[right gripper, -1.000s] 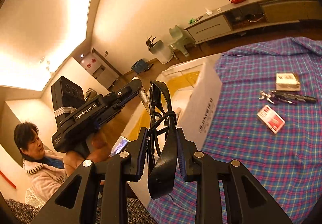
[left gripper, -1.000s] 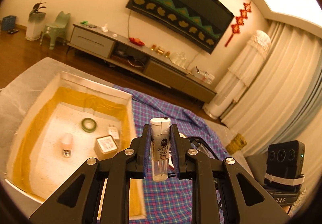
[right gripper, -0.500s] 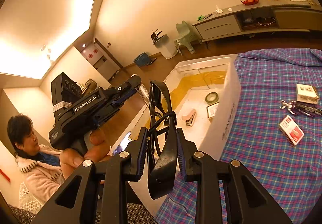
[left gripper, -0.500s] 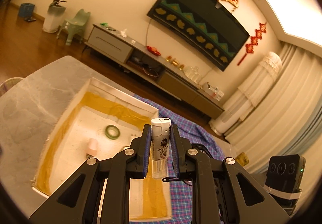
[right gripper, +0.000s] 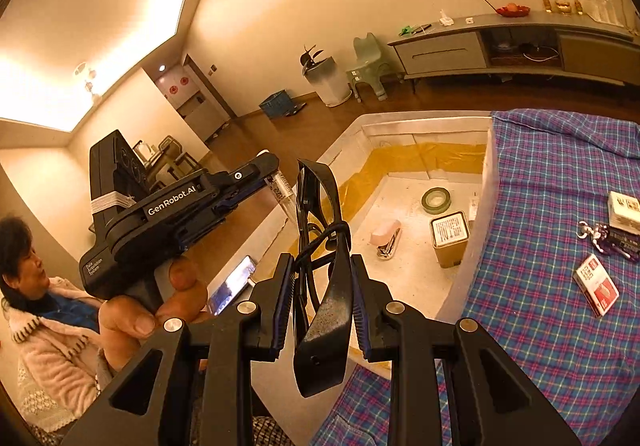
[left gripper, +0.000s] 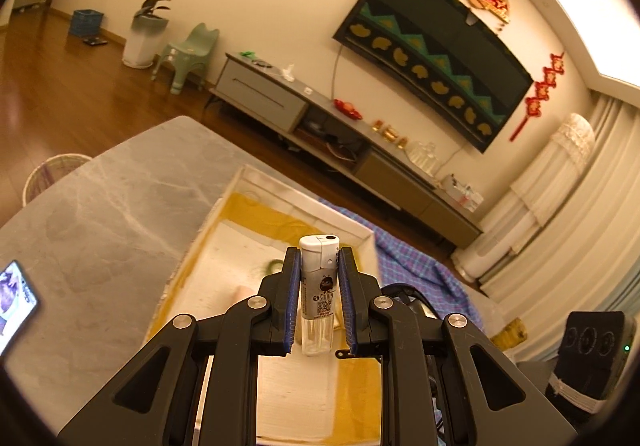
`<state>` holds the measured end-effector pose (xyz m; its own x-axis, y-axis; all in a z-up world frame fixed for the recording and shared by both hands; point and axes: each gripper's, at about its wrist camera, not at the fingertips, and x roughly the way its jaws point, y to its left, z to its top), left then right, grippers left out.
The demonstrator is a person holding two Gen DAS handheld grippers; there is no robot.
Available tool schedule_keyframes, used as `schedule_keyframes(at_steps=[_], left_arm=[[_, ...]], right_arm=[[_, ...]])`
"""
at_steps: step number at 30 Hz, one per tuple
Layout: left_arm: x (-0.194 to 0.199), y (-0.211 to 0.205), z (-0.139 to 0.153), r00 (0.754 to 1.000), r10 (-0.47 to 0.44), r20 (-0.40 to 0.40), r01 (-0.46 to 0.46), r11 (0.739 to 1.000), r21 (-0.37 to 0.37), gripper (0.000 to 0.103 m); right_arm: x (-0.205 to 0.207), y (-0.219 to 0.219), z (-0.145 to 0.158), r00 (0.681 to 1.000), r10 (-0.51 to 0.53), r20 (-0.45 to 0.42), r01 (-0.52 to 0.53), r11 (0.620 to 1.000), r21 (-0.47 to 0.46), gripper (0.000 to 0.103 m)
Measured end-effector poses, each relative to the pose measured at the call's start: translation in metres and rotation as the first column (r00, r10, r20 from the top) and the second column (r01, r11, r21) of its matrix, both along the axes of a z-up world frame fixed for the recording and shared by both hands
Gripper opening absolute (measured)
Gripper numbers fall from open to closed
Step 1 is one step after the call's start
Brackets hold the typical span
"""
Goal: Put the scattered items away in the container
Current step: 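Carry the clear bottle and black glasses with both tools over the white box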
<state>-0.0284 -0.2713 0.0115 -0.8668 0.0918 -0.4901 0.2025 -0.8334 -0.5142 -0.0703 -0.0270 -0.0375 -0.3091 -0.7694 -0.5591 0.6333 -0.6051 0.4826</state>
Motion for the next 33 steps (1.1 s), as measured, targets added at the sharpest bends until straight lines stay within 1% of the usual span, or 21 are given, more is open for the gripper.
schedule_keyframes(at_steps=[5,10,12,16,24,29,33], left_arm=[[-0.006,-0.002,-0.007,0.998,0.040,0.053,-0.035,0.995,-0.089,0.019],[-0.012,0.000,-0.014,0.993,0.067,0.101,-0.048,0.984,-0.174,0.019],[-0.015,0.000,-0.017,0.991,0.072,0.114,-0.049,0.980,-0.195,0.019],[-0.022,-0.001,-0.025,0.986,0.074,0.148,-0.041,0.976,-0.214,0.019],[-0.034,0.002,-0.038,0.972,0.087,0.220,-0.024,0.960,-0.277,0.019],[-0.036,0.001,-0.045,0.967,0.081,0.242,-0.009,0.959,-0.283,0.019],[-0.038,-0.001,-0.049,0.965,0.076,0.251,-0.004,0.962,-0.274,0.019]], right_arm=[[-0.002,-0.017,-0.005,1.000,0.006,-0.030,-0.004,0.998,0.056,0.029],[-0.005,-0.035,-0.010,0.997,0.014,-0.075,-0.004,0.992,0.122,0.029],[-0.007,-0.042,-0.012,0.995,0.017,-0.094,-0.003,0.989,0.145,0.029],[-0.011,-0.053,-0.016,0.993,0.020,-0.116,0.002,0.983,0.182,0.029],[-0.017,-0.063,-0.032,0.995,0.016,-0.102,0.010,0.968,0.249,0.029],[-0.021,-0.064,-0.043,0.995,0.007,-0.095,0.021,0.957,0.289,0.029],[-0.024,-0.066,-0.048,0.995,0.011,-0.095,0.019,0.950,0.311,0.029]])
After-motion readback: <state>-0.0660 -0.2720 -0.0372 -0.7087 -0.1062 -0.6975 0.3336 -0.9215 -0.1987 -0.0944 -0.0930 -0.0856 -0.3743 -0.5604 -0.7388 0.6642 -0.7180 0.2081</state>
